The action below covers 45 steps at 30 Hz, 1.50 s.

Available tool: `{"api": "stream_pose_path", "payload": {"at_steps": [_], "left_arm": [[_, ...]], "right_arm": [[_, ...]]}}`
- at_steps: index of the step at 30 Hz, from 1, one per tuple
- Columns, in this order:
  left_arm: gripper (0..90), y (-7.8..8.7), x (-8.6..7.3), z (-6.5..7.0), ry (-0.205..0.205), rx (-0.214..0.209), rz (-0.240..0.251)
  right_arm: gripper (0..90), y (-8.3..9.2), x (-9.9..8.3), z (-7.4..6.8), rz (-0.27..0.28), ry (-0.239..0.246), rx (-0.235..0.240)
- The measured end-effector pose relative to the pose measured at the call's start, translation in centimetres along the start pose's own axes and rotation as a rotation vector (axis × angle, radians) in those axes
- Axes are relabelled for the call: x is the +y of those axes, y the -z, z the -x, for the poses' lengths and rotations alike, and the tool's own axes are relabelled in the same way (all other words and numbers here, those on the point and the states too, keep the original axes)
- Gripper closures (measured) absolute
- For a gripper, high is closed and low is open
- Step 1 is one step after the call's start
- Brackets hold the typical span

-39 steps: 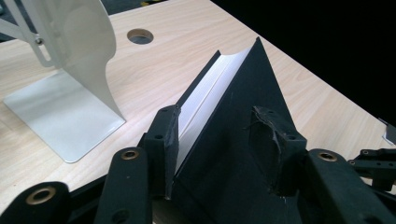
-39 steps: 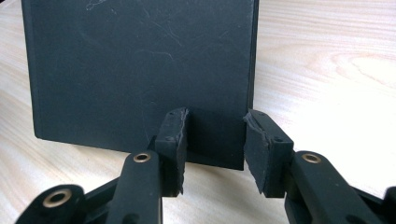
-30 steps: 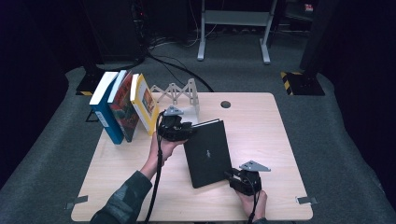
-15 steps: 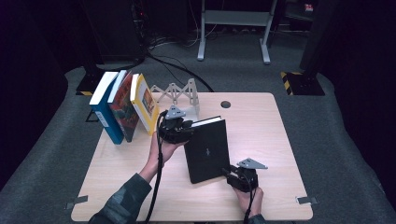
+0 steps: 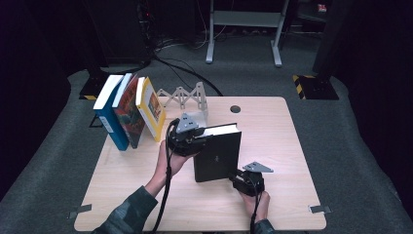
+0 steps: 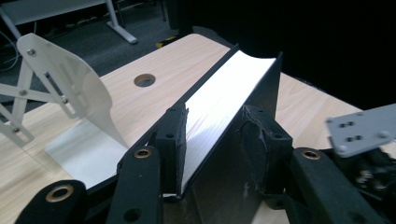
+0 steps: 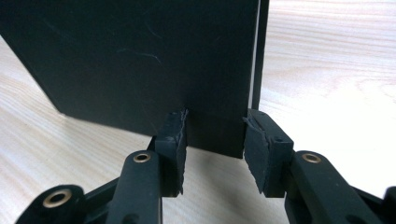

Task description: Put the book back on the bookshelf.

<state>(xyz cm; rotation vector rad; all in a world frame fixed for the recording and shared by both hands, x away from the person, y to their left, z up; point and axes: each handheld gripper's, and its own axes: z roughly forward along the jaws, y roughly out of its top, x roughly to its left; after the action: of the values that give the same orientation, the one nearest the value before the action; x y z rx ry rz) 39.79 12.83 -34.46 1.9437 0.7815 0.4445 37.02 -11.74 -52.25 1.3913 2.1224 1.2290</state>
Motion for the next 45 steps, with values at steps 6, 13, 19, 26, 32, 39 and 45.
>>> {"api": "stream_pose_path", "payload": {"at_steps": [6, 13, 19, 26, 32, 39, 45], "left_arm": [[62.0, 0.3, -0.6, 0.8, -0.041, 0.015, 0.015], [61.6, 0.3, -0.6, 0.8, -0.055, 0.013, 0.015], [60.8, 0.4, -0.7, 0.9, -0.039, 0.006, 0.023], [56.8, 0.5, -0.7, 0.7, -0.042, -0.03, 0.022], [40.0, 0.7, -0.6, 0.6, -0.037, -0.041, 0.035], [22.3, 2.2, -1.1, -1.9, 0.035, -0.054, 0.1], [11.6, 1.6, -2.4, -3.7, 0.023, -0.095, 0.043]], "right_arm": [[57.6, -0.3, 0.4, 0.1, -0.026, 0.014, 0.008], [43.5, 3.1, 2.7, -0.1, 0.086, 0.034, 0.077], [40.4, 4.9, 5.5, -1.0, 0.164, 0.118, 0.094], [45.0, 4.6, 5.2, -0.9, 0.159, 0.128, 0.093], [46.8, 4.6, 5.2, -0.9, 0.156, 0.128, 0.092], [47.1, 4.6, 5.2, -0.8, 0.152, 0.123, 0.1], [46.2, 4.3, 5.1, -0.9, 0.142, 0.122, 0.101]]}}
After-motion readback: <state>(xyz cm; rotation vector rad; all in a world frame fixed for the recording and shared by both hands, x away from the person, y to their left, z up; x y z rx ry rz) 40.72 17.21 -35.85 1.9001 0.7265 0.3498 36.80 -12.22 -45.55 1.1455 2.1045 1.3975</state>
